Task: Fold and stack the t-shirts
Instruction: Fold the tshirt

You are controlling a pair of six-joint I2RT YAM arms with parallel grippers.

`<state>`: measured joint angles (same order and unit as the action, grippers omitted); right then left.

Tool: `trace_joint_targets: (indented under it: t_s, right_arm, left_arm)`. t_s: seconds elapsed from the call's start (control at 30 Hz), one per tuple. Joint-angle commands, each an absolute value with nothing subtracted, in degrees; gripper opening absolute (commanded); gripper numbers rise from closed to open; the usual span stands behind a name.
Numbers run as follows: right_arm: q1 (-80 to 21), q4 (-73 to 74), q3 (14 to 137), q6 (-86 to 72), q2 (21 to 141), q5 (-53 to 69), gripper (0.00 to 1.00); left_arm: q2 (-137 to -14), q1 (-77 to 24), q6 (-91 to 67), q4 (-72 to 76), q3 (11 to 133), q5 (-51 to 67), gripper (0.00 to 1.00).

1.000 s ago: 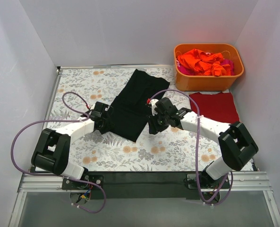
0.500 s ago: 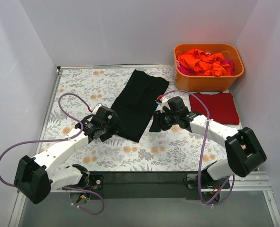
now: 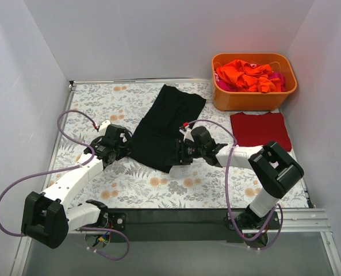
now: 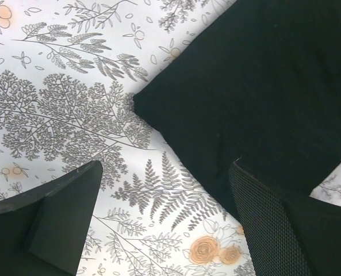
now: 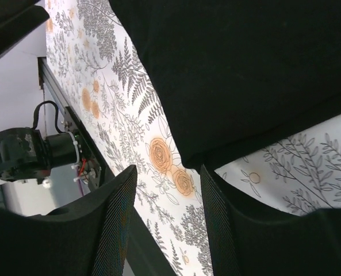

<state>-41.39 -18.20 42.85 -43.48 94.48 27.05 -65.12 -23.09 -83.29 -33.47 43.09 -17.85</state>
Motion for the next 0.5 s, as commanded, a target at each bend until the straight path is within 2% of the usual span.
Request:
trace_joint_targets:
  t_s: [0.0,0.3,0.47]
  right_arm:
    - [-42.71,-24.87,42.01,-48.68,95.97,25.93,0.47]
    - [-44.65,-28.12,42.98,-50.19,101.95,29.79,0.47]
    - [-45.0,-29.18,43.68,-49.66,103.18,31.99,0.43]
  left_arm:
    - [-62.23,-22.06,-80.07,-30.59,40.79,-19.16,0.85]
    - [-60.65,-21.62,-81.04,-29.01,37.09,-17.93,0.85]
    - [-61.35,-21.53,-81.21,-28.3,36.56,-17.67,0.85]
